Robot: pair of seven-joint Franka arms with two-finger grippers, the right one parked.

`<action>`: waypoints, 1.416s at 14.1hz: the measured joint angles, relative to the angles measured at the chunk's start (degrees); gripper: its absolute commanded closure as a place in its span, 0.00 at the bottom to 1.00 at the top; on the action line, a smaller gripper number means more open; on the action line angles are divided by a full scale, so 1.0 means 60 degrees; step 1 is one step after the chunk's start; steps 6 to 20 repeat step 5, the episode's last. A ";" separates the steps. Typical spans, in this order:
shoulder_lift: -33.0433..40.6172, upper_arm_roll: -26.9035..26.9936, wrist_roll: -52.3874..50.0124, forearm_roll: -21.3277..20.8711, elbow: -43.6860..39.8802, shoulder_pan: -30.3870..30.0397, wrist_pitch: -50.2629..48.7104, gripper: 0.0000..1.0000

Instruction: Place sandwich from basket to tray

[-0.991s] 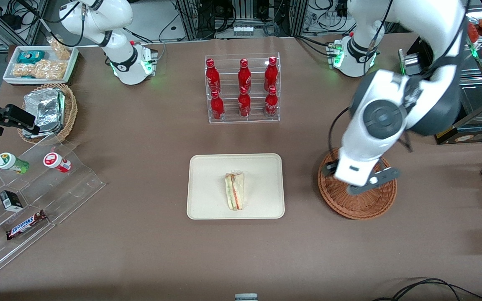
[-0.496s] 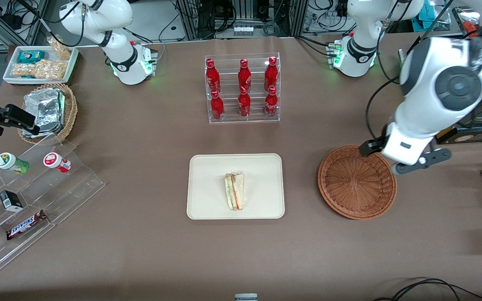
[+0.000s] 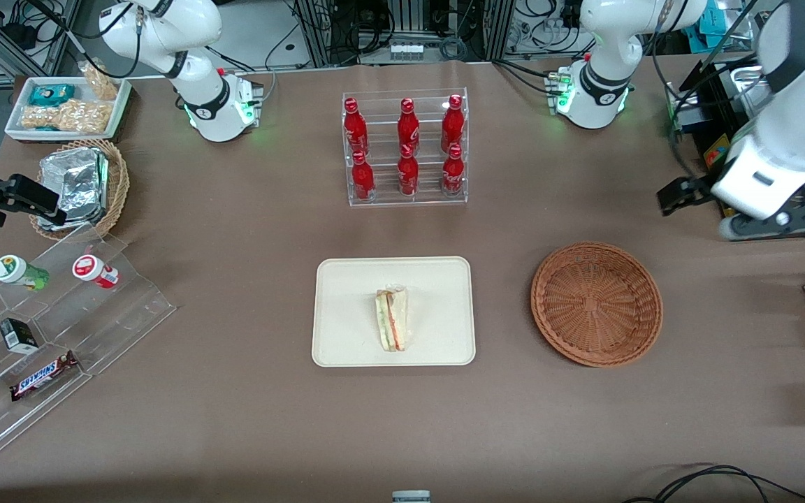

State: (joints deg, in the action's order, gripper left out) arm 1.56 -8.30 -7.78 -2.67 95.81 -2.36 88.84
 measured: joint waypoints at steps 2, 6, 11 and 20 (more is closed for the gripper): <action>0.0169 0.0517 0.1037 0.0054 -0.0061 0.0007 0.0014 0.00; 0.0047 0.0962 0.1350 0.0125 -0.0452 0.0105 0.0076 0.00; 0.0047 0.0962 0.1350 0.0125 -0.0452 0.0105 0.0076 0.00; 0.0047 0.0962 0.1350 0.0125 -0.0452 0.0105 0.0076 0.00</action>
